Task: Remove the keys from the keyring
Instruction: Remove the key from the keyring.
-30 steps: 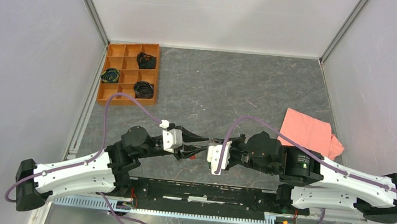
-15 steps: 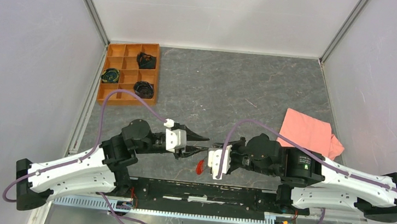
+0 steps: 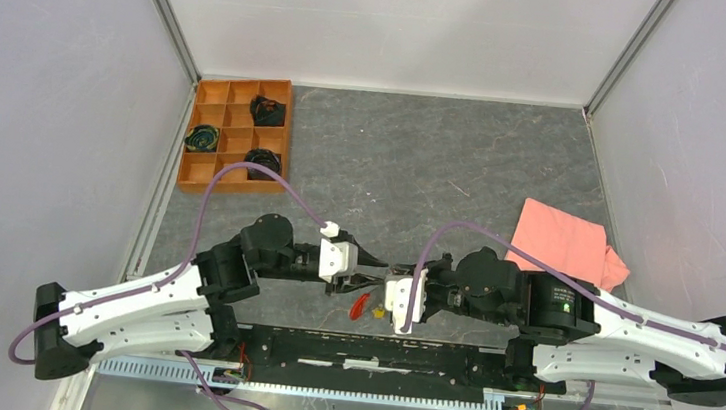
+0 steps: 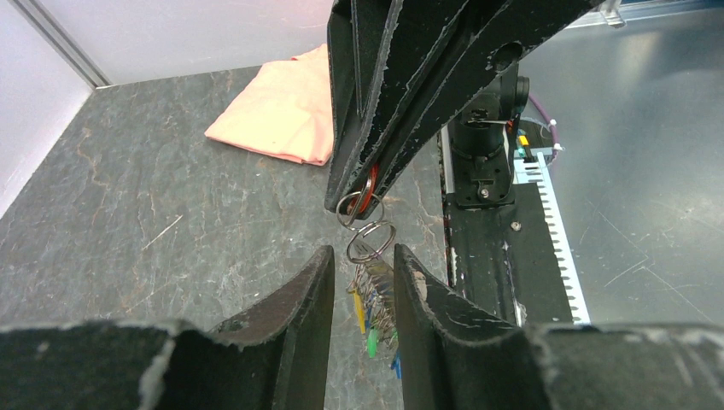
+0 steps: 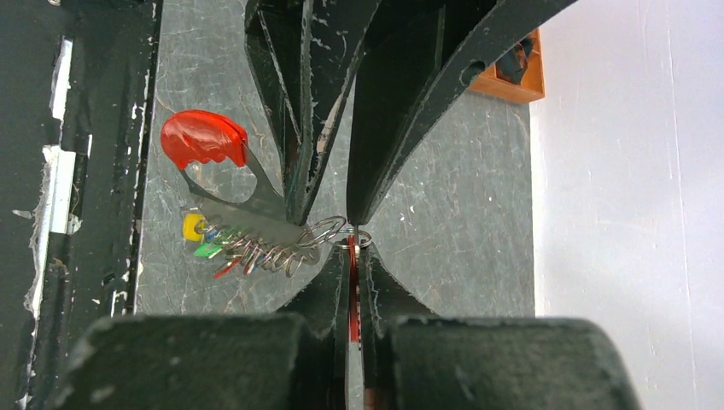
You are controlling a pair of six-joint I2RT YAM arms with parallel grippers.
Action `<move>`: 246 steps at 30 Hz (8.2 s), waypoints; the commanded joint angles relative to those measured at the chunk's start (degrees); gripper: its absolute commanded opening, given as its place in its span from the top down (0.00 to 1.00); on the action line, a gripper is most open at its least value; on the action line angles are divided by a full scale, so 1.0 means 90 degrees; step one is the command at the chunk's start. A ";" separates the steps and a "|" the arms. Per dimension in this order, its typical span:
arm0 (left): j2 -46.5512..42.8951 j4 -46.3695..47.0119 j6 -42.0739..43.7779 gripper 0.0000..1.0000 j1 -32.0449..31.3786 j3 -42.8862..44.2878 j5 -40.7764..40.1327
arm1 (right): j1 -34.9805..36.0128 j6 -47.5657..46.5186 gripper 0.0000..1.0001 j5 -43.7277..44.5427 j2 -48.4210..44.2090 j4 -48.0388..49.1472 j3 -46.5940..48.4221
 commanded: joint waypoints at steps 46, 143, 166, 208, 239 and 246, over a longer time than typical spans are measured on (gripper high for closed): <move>-0.0073 0.1064 -0.0313 0.98 -0.0047 -0.0431 0.0255 | 0.0184 0.0084 1.00 0.0868 -0.0293 0.0276 0.0068; -0.0279 0.2761 -0.1371 0.98 -0.0047 -0.0815 0.0067 | 0.0711 0.0482 0.99 0.1090 -0.0207 -0.0356 0.0104; -0.0395 0.3397 -0.2235 0.98 -0.0043 -0.1132 -0.0463 | 0.0709 0.0411 0.99 0.1307 0.0004 -0.0506 0.0454; -0.0159 0.1078 -0.0503 0.49 -0.0048 -0.0007 0.1101 | 0.0976 0.0045 0.99 0.0335 0.0284 -0.1014 0.1485; 0.0168 0.1487 -0.0788 0.67 -0.0039 0.0066 0.1395 | 0.1081 0.0150 0.99 0.0639 0.0344 -0.1046 0.1253; 0.0162 0.1487 -0.0780 0.73 -0.0048 0.0069 0.1388 | 0.1101 0.0166 0.99 0.0721 0.0390 -0.1055 0.1185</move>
